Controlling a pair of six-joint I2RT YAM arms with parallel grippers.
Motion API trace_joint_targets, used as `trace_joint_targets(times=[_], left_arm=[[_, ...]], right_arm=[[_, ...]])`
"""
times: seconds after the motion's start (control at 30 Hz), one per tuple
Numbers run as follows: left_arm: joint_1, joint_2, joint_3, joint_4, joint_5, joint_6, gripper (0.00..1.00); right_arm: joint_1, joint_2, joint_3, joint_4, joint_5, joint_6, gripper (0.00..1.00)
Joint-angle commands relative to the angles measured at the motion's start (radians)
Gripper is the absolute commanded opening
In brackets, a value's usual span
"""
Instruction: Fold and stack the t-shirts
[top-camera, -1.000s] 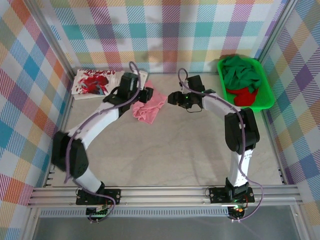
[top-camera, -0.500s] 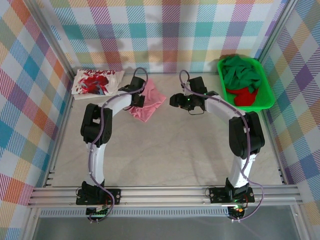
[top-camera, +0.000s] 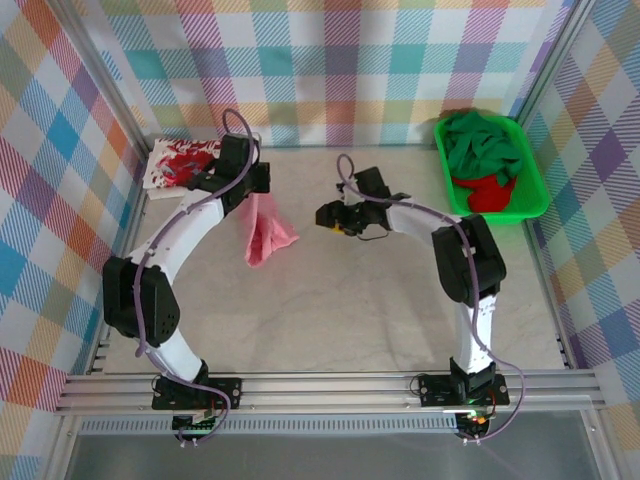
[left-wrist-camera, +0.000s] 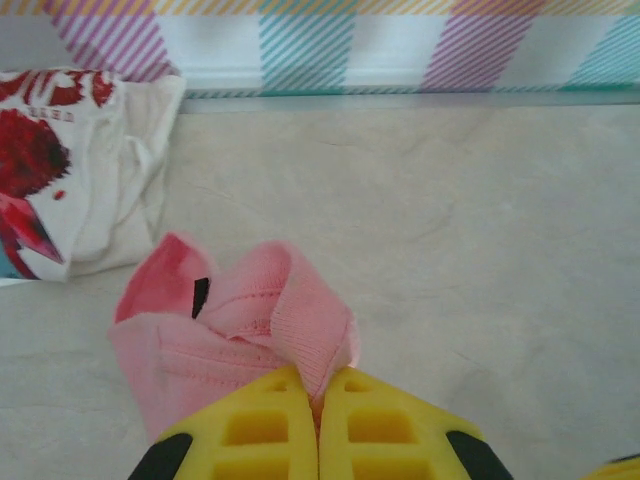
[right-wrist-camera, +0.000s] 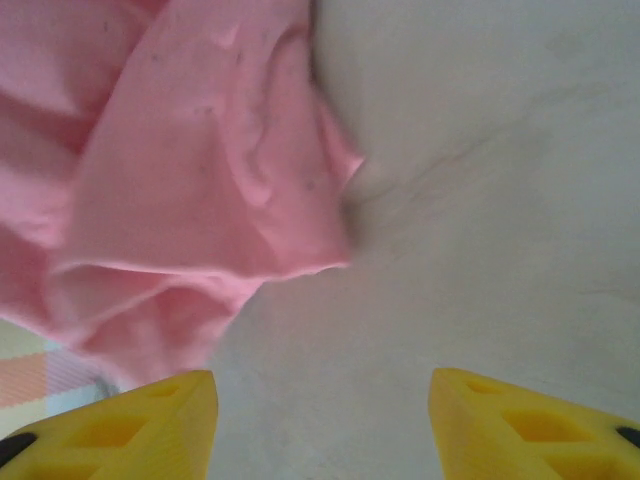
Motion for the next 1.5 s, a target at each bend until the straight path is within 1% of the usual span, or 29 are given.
trace_joint_targets(times=[0.0, 0.07, 0.13, 0.17, 0.23, 0.27, 0.37, 0.4, 0.47, 0.53, 0.6, 0.63, 0.67, 0.73, 0.8, 0.83, 0.9, 0.97, 1.07, 1.2, 1.27, 1.3, 1.33, 1.37, 1.43, 1.47], left_arm=[[0.003, -0.048, -0.017, 0.022, 0.097, -0.051, 0.00], [0.003, -0.053, -0.012, 0.010, 0.085, -0.048, 0.00], [0.005, -0.065, -0.015, -0.011, 0.046, -0.053, 0.00], [0.005, -0.086, -0.029, -0.007, 0.051, -0.051, 0.00], [0.005, -0.152, -0.089, 0.050, 0.092, -0.071, 0.00], [0.005, -0.194, -0.124, 0.090, 0.118, -0.090, 0.00], [0.005, -0.282, -0.161, 0.174, 0.181, -0.124, 0.00], [0.005, -0.304, -0.155, 0.183, 0.203, -0.135, 0.00], [0.005, -0.338, -0.140, 0.208, 0.254, -0.145, 0.00], [0.004, -0.373, -0.134, 0.260, 0.313, -0.156, 0.00], [0.003, -0.399, -0.106, 0.299, 0.357, -0.172, 0.00], [0.003, -0.408, -0.076, 0.308, 0.377, -0.176, 0.00], [0.003, -0.412, -0.037, 0.312, 0.404, -0.178, 0.00], [-0.002, -0.414, 0.041, 0.309, 0.436, -0.185, 0.00], [-0.012, -0.413, 0.106, 0.309, 0.465, -0.185, 0.00], [-0.019, -0.413, 0.140, 0.301, 0.478, -0.175, 0.00], [-0.026, -0.414, 0.198, 0.258, 0.466, -0.147, 0.00], [-0.030, -0.431, 0.230, 0.209, 0.386, -0.105, 0.00], [-0.032, -0.484, 0.203, 0.214, 0.311, -0.062, 0.00], [-0.038, -0.533, 0.148, 0.224, 0.279, -0.038, 0.00], [-0.039, -0.540, 0.139, 0.218, 0.288, -0.044, 0.00], [-0.042, -0.536, 0.142, 0.218, 0.321, -0.048, 0.00], [-0.049, -0.530, 0.145, 0.222, 0.363, -0.051, 0.00], [-0.063, -0.523, 0.150, 0.227, 0.392, -0.052, 0.00], [-0.095, -0.509, 0.165, 0.225, 0.427, -0.029, 0.00], [-0.112, -0.503, 0.172, 0.220, 0.427, -0.015, 0.00]], right_arm=[[0.024, 0.034, 0.046, 0.126, -0.121, 0.081, 0.58], [0.035, 0.050, 0.059, 0.111, -0.124, 0.074, 0.56], [0.039, 0.046, 0.050, 0.096, -0.098, 0.051, 0.52], [0.044, 0.040, 0.054, 0.067, -0.074, 0.022, 0.52], [0.057, 0.043, 0.075, -0.003, -0.008, -0.036, 0.54], [0.062, 0.059, 0.091, -0.020, -0.008, -0.043, 0.56], [0.071, 0.125, 0.133, 0.015, -0.088, 0.003, 0.56], [0.081, 0.143, 0.147, 0.033, -0.098, 0.013, 0.56], [0.103, 0.184, 0.208, 0.013, -0.101, 0.011, 0.56], [0.116, 0.227, 0.277, -0.005, -0.122, 0.029, 0.49], [0.120, 0.240, 0.291, 0.041, -0.142, 0.071, 0.36], [0.118, 0.232, 0.287, 0.060, -0.133, 0.081, 0.28], [0.117, 0.216, 0.281, 0.058, -0.112, 0.076, 0.19], [0.107, 0.166, 0.251, 0.052, -0.068, 0.059, 0.07], [0.085, 0.101, 0.194, 0.066, -0.042, 0.059, 0.00], [0.070, 0.058, 0.157, 0.074, -0.032, 0.064, 0.00], [0.039, -0.038, 0.086, 0.068, 0.013, 0.047, 0.00], [0.012, -0.152, 0.047, -0.027, 0.090, -0.013, 0.00], [-0.015, -0.341, -0.009, -0.125, 0.218, -0.094, 0.00], [-0.033, -0.548, -0.026, -0.235, 0.340, -0.178, 0.00], [-0.032, -0.628, -0.047, -0.237, 0.352, -0.202, 0.00], [-0.032, -0.645, -0.056, -0.233, 0.339, -0.199, 0.00], [-0.032, -0.647, -0.059, -0.232, 0.306, -0.191, 0.11], [-0.028, -0.639, -0.066, -0.214, 0.256, -0.186, 0.29], [-0.011, -0.608, -0.096, -0.176, 0.206, -0.174, 0.33], [0.000, -0.580, -0.106, -0.162, 0.191, -0.169, 0.36]])
